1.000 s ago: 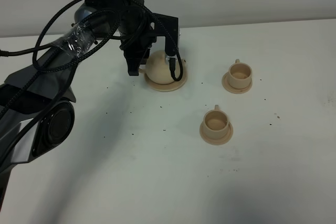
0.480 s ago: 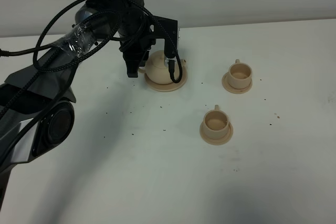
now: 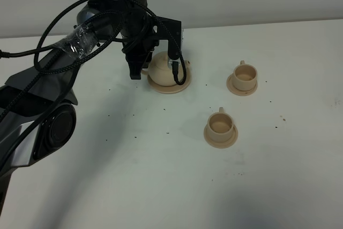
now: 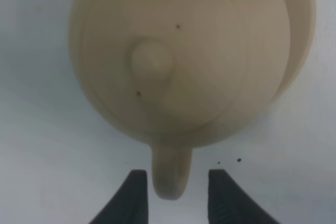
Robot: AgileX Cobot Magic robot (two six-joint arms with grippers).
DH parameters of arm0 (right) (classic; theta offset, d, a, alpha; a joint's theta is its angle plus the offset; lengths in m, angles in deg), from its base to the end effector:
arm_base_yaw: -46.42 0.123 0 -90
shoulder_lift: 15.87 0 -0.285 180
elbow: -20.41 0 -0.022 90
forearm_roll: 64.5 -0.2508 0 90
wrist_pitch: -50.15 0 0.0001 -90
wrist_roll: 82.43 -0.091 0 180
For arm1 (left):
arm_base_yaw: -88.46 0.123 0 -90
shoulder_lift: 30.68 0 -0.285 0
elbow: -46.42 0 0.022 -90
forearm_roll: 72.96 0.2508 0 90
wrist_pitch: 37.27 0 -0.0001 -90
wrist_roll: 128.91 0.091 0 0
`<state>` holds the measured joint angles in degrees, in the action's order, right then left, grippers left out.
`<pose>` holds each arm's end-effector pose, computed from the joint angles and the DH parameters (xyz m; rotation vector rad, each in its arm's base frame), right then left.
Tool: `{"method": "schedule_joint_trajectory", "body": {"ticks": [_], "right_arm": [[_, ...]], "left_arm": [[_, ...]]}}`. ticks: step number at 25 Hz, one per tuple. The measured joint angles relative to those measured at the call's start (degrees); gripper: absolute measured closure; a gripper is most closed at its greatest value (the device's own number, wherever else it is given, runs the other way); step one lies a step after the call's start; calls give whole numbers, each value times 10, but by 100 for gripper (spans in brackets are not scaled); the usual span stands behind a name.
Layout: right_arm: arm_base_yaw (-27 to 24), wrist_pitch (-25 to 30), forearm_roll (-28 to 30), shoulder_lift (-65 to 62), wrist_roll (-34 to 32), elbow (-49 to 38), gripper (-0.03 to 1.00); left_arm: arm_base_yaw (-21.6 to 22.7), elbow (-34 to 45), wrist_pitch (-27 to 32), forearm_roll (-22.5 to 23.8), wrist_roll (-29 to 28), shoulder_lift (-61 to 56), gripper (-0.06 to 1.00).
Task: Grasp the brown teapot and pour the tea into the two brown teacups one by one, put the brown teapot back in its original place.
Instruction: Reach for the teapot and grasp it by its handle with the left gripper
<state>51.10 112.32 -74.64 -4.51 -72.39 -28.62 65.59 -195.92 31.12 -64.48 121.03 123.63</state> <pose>0.0026 0.0144 0.2742 -0.2761 2.1111 0.1606 0.5013 -0.1979 0.1751 2.1016 1.9402 0.3908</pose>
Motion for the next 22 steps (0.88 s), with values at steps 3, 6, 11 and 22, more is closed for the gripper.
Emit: {"method": "schedule_joint_trajectory", "body": {"ticks": [3,6,11,22], "right_arm": [[0,0,0,0,0,0,73],[0,0,1,0,0,0,73],[0,0,3,0,0,0,73],[0,0,4,0,0,0,73]], "left_arm": [[0,0,1,-1,0,1,65],[0,0,1,-1,-1,7,65],[0,0,0,2,-2,17,65],[0,0,-3,2,-8,19,65]]}}
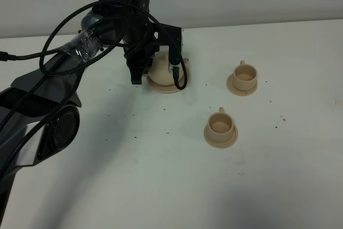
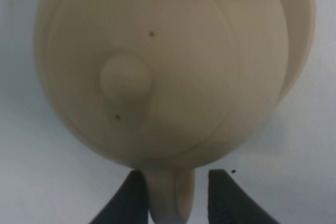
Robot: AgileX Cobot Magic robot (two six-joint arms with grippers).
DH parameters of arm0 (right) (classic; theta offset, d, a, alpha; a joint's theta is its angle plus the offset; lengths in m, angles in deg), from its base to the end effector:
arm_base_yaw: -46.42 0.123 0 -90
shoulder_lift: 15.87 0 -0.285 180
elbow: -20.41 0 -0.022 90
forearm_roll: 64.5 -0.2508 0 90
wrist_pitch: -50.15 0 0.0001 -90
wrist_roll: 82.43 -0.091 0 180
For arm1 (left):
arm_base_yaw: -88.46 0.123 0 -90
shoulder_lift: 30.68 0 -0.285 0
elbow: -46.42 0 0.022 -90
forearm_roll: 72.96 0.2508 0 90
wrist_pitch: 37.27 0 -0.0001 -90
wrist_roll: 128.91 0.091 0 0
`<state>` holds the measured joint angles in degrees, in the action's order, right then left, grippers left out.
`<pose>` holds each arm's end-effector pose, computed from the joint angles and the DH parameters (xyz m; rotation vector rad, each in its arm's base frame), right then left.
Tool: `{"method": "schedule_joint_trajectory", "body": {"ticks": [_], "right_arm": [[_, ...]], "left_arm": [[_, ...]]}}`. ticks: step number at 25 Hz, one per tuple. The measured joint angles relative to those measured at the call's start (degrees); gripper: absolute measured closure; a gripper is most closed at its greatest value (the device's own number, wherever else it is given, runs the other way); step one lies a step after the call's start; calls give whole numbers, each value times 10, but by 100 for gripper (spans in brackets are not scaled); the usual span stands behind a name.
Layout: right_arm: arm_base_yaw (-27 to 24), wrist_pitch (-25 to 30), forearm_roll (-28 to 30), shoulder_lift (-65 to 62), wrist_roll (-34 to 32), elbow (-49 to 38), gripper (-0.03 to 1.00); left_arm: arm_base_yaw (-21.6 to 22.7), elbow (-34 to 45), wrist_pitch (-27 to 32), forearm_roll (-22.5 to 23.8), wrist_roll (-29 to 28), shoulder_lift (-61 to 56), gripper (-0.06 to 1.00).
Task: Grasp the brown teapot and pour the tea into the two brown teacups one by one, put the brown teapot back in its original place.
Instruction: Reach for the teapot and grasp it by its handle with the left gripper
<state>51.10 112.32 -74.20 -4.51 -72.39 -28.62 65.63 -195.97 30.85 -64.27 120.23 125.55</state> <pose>0.0027 0.0138 0.2741 -0.2760 2.1119 0.1513 0.5033 -0.1980 0.1574 2.1102 1.9701 0.3792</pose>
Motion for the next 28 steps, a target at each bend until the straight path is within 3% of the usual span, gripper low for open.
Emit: {"method": "schedule_joint_trajectory", "body": {"ticks": [15,28], "right_arm": [[0,0,0,0,0,0,73],[0,0,0,0,0,0,73]], "left_arm": [[1,0,-8,-3,-10,0,80],[1,0,-3,-8,-15,-1,82]]}}
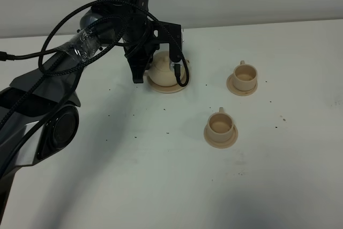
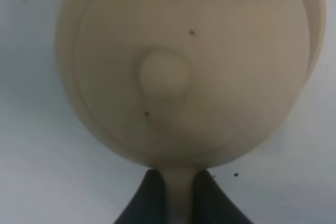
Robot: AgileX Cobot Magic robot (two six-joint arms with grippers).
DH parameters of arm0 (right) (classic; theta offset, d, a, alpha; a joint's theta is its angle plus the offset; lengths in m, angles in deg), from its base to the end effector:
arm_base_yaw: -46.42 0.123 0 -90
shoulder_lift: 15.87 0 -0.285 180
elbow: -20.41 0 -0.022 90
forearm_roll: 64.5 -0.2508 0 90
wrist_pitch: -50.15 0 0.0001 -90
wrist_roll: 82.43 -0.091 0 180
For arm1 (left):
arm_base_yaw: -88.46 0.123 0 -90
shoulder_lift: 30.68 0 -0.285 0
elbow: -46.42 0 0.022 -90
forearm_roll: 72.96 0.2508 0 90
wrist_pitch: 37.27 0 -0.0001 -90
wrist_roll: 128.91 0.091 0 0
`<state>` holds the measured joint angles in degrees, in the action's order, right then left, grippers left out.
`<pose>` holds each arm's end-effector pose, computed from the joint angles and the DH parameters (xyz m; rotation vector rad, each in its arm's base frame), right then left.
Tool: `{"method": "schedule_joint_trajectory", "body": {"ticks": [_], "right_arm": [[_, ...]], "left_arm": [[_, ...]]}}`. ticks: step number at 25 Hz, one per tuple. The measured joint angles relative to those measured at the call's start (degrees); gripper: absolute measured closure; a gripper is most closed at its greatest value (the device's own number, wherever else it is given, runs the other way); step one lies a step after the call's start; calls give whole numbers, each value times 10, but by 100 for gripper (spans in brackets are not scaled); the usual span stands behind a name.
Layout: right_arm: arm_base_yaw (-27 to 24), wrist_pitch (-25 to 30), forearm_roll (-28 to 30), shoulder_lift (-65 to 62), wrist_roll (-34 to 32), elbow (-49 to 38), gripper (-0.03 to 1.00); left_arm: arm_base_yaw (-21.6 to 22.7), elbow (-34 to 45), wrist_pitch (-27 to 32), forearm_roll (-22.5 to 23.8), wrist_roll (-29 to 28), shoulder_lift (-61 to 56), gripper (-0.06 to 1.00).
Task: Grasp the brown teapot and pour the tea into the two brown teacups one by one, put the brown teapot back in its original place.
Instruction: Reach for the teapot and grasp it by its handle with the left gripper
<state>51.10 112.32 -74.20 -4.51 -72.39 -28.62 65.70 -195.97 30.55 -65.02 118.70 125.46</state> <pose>0.0027 0.0138 0.2741 -0.2760 2.1119 0.1513 0.5034 -0.1986 0.1583 2.0710 1.9937 0.3599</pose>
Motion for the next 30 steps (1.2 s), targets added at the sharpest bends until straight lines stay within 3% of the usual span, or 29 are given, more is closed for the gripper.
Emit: {"method": "schedule_joint_trajectory", "body": {"ticks": [30], "right_arm": [[0,0,-1,0,0,0,73]], "left_arm": [[4,-2,6,-36,-23,-23,82]]}}
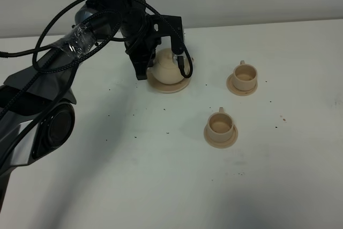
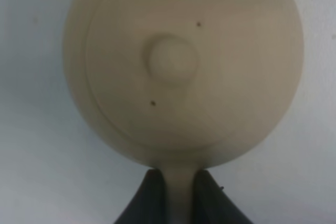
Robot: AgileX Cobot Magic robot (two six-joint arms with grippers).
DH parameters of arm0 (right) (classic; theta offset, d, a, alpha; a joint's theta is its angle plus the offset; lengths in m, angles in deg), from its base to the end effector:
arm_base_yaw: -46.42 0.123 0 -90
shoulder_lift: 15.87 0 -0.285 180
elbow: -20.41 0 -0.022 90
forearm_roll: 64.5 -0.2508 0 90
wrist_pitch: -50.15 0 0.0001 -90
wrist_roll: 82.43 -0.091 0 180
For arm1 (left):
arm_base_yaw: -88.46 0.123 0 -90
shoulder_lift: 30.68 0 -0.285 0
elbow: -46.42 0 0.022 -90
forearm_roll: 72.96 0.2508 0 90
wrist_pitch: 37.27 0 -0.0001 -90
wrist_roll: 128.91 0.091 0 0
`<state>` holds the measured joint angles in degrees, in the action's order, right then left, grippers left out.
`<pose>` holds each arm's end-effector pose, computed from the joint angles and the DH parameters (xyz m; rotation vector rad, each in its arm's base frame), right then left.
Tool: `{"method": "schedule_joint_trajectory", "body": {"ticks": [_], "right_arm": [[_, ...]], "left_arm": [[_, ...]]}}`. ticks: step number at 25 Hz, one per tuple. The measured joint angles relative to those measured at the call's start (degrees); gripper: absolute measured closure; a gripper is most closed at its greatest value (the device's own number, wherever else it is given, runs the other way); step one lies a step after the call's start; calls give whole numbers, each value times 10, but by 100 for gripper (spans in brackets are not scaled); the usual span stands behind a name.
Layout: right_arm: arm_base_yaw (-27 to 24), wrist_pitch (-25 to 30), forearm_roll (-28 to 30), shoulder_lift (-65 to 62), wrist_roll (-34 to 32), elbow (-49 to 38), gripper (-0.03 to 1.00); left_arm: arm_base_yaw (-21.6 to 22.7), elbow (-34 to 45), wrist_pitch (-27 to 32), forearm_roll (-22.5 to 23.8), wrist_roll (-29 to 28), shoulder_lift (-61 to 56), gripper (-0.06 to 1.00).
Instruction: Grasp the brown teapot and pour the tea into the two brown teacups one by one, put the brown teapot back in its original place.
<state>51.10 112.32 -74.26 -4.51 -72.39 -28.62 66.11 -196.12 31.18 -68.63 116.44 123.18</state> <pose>0.0027 0.0139 0.2741 -0.2760 2.1118 0.1525 0.5004 -0.1988 0.1796 1.9738 2.0236 0.2838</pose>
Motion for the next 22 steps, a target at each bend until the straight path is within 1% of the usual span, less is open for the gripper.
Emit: {"method": "schedule_joint_trajectory", "body": {"ticks": [7,16,22], "right_arm": [[0,0,0,0,0,0,73],[0,0,0,0,0,0,73],[0,0,0,0,0,0,73]], "left_arm": [[7,0,0,0,-1,-29,82],[7,-2,0,0,-4,-34,82],[4,-2,-3,-37,-5,-34,82]]}}
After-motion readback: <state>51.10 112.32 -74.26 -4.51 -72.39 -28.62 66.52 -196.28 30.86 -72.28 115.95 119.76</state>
